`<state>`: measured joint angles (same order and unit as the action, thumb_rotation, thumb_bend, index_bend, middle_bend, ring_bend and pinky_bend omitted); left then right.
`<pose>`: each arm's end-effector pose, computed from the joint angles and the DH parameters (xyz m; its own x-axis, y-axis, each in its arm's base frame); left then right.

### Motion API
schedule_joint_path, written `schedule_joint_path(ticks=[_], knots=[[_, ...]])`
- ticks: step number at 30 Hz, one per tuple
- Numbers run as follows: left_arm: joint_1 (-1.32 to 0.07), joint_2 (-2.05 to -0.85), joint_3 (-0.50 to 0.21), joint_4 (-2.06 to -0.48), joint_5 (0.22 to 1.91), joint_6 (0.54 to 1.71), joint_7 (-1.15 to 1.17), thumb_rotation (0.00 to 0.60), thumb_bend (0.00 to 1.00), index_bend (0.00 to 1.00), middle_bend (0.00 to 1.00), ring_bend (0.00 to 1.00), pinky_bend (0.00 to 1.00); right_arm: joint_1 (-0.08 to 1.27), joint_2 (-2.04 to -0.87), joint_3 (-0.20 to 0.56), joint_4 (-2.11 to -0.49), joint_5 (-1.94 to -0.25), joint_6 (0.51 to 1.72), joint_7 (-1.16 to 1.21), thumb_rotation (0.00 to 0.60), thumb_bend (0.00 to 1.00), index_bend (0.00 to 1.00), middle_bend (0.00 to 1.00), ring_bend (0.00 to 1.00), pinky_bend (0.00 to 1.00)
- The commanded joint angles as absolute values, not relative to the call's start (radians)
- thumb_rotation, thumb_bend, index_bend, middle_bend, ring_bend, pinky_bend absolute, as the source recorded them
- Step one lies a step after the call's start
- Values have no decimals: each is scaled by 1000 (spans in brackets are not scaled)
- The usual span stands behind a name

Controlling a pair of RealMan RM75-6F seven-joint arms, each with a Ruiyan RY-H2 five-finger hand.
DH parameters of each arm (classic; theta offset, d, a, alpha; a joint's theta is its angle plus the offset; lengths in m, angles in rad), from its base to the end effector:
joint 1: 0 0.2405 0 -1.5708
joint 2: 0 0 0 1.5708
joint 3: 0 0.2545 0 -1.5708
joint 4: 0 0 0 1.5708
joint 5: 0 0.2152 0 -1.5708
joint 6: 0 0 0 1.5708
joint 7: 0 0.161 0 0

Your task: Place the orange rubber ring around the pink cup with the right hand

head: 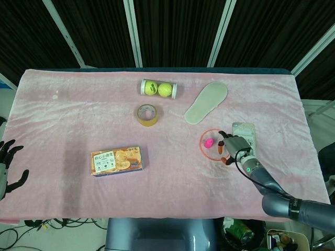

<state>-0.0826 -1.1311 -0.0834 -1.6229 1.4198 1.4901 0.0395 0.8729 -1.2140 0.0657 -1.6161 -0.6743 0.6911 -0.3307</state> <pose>-0.3172 0.2040 0.1594 0.4017 -0.0309 0.9152 0.9143 0.0704 -0.3989 -0.2018 -0.3751 0.0357 0.4170 -0.5434 0.7286 -0.9027 -0.1542 0.4017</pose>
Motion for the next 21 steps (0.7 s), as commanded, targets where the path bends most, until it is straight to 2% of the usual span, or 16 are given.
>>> schedule_joint_path(ticks=[1,4,6,9,10,12,17,21], knots=[[-83,-1131,-83,-1623,1421,1491,39,600,333,191,88,0,0,851,-1162,64,-1663,-706,717,-312,600,306,505,0,105,160],[-82,-1132,-84,-1622,1423,1495,36,600,333,191,88,0,0,814,-1078,53,-1737,-745,717,-273,600,301,455,0,106,160],[-82,-1133,-85,-1622,1424,1497,36,600,333,191,88,0,0,775,-1045,44,-1772,-795,764,-256,600,293,326,0,102,160],[-82,-1134,-86,-1622,1428,1500,35,600,333,191,88,0,0,686,-1030,3,-1803,-919,937,-292,600,276,202,0,95,160],[-82,-1134,-86,-1622,1428,1500,35,600,333,191,88,0,0,667,-1031,-5,-1806,-940,974,-300,600,272,184,0,94,160],[-81,-1134,-85,-1622,1431,1503,36,600,333,191,87,0,0,581,-1046,-39,-1820,-1029,1127,-311,600,257,136,0,94,160],[-79,-1134,-83,-1625,1433,1506,36,600,333,191,86,0,0,399,-1097,-113,-1794,-1205,1389,-260,600,207,52,0,76,160],[-77,-1132,-78,-1631,1437,1506,38,600,333,188,78,0,0,309,-1136,-151,-1740,-1288,1500,-228,600,187,31,0,75,160]])
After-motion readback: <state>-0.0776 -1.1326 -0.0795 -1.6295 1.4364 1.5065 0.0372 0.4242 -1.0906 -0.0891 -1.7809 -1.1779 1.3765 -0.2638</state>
